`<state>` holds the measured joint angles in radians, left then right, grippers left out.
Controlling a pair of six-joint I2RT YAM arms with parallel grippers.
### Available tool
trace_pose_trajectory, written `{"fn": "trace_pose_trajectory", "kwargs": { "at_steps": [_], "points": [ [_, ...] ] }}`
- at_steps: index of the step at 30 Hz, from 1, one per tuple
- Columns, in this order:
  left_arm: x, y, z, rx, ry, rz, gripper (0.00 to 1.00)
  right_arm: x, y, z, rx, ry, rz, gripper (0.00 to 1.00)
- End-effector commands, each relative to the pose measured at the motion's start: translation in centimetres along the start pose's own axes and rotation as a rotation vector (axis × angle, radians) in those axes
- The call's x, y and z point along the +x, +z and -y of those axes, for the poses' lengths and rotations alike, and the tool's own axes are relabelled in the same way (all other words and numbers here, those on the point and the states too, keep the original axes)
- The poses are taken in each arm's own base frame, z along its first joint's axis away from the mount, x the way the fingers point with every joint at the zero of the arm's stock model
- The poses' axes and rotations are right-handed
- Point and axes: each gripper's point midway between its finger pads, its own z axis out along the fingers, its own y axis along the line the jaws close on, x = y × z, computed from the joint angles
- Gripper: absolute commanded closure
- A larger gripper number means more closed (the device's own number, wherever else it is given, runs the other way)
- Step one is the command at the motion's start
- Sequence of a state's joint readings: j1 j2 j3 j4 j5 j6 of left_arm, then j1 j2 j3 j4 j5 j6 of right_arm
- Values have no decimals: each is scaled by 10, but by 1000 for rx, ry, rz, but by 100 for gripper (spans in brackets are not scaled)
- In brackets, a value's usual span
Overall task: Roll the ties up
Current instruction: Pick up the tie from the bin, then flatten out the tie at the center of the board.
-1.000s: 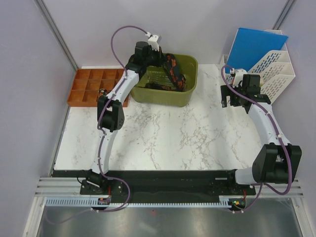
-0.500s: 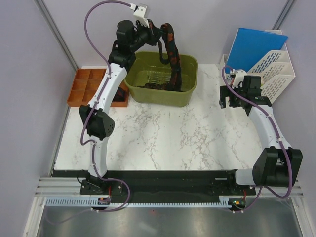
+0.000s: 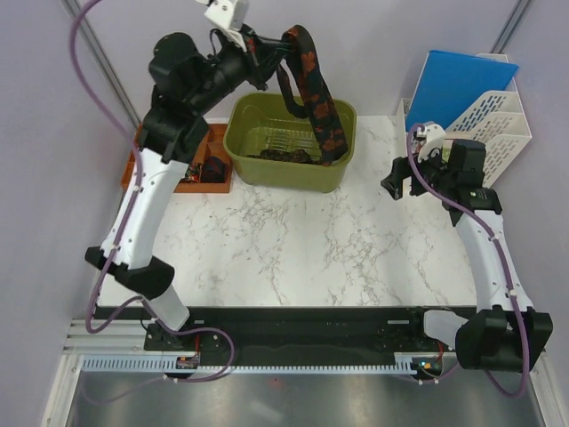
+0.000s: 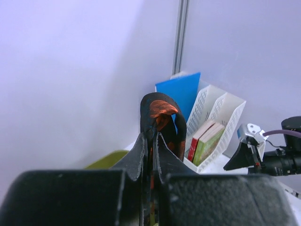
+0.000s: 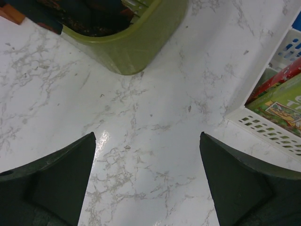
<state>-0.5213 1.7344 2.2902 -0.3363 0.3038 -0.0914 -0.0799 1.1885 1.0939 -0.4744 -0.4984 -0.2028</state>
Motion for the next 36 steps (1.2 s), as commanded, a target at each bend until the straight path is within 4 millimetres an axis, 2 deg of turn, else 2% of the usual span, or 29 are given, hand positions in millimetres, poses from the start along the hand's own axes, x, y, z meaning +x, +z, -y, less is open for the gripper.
{"fn": "trace_pose_trajectory", "kwargs": {
  "at_steps": [1, 4, 5, 6, 7, 8, 9, 10, 11, 13, 17, 18, 19, 20, 21, 22, 23, 24, 25, 26, 27, 28, 29, 30, 31, 32, 35, 36],
  "points": [
    [-45, -46, 20, 15, 90, 54, 98, -48, -24, -28, -109, -59, 158, 2],
    [-40, -71, 33, 68, 170, 26, 98, -56, -36, -33, -108, -64, 186, 2],
    [-21, -74, 32, 68, 173, -18, 98, -53, -37, -36, -114, -60, 180, 2],
    [-29, -91, 37, 69, 202, -6, 98, -52, -39, -38, -120, -59, 179, 2],
    [-24, -97, 34, 53, 235, -21, 98, -50, -43, -42, -126, -62, 181, 2],
    [-8, -103, 30, 36, 236, -62, 98, -43, -44, -46, -145, -53, 169, 2],
    [-5, -110, 30, 30, 251, -73, 98, -40, -44, -50, -158, -51, 165, 2],
    [-14, -126, 34, 33, 310, -55, 98, -34, -45, -52, -167, -44, 159, 2],
    [-3, -131, 31, 25, 321, -79, 98, -31, -45, -55, -184, -41, 155, 2],
    [-10, -143, 22, -38, 378, -71, 98, -28, -44, -59, -205, -39, 150, 2],
    [-9, -145, 12, -87, 399, -90, 98, -39, -49, -83, -348, -13, 193, 2],
    [-10, -145, 13, -85, 395, -87, 98, -43, -55, -97, -413, 48, 214, 2],
    [-9, -144, 13, -83, 386, -89, 98, -32, -48, -100, -431, 112, 211, 2],
    [-9, -141, 12, -85, 384, -89, 98, -56, -50, -100, -427, 40, 349, 2],
    [-9, -139, 13, -82, 379, -88, 98, -67, -56, -106, -409, 30, 437, 2],
    [-10, -138, 15, -70, 370, -85, 98, -56, -46, -109, -412, 89, 456, 2],
    [-12, -138, 17, -60, 370, -78, 98, -75, -52, -118, -425, 21, 557, 2],
    [-15, -137, 20, -48, 368, -65, 98, -72, -39, -140, -482, 14, 536, 2],
    [-16, -136, 23, -30, 360, -56, 98, -83, -35, -147, -478, -17, 548, 2],
    [-18, -137, 25, -25, 356, -50, 98, -83, -27, -157, -502, -19, 527, 2],
    [-16, -135, 25, -22, 341, -52, 98, -78, -13, -177, -561, -21, 489, 2],
    [-17, -134, 26, -22, 334, -48, 98, -90, -11, -185, -569, -38, 527, 2],
    [-15, -133, 24, -27, 329, -52, 98, -93, -7, -193, -583, -46, 534, 2],
    [-14, -133, 24, -28, 316, -54, 98, -88, 4, -212, -624, -55, 513, 2],
    [-12, -131, 24, -30, 307, -52, 98, -97, 5, -222, -641, -75, 539, 2],
    [-10, -130, 24, -27, 301, -52, 98, -96, 7, -241, -684, -113, 539, 2],
    [-9, -128, 25, -25, 274, -44, 98, -92, 36, -258, -670, -180, 529, 2],
    [-9, -127, 25, -27, 271, -43, 98, -90, 50, -257, -654, -178, 515, 2]
  ]
}}
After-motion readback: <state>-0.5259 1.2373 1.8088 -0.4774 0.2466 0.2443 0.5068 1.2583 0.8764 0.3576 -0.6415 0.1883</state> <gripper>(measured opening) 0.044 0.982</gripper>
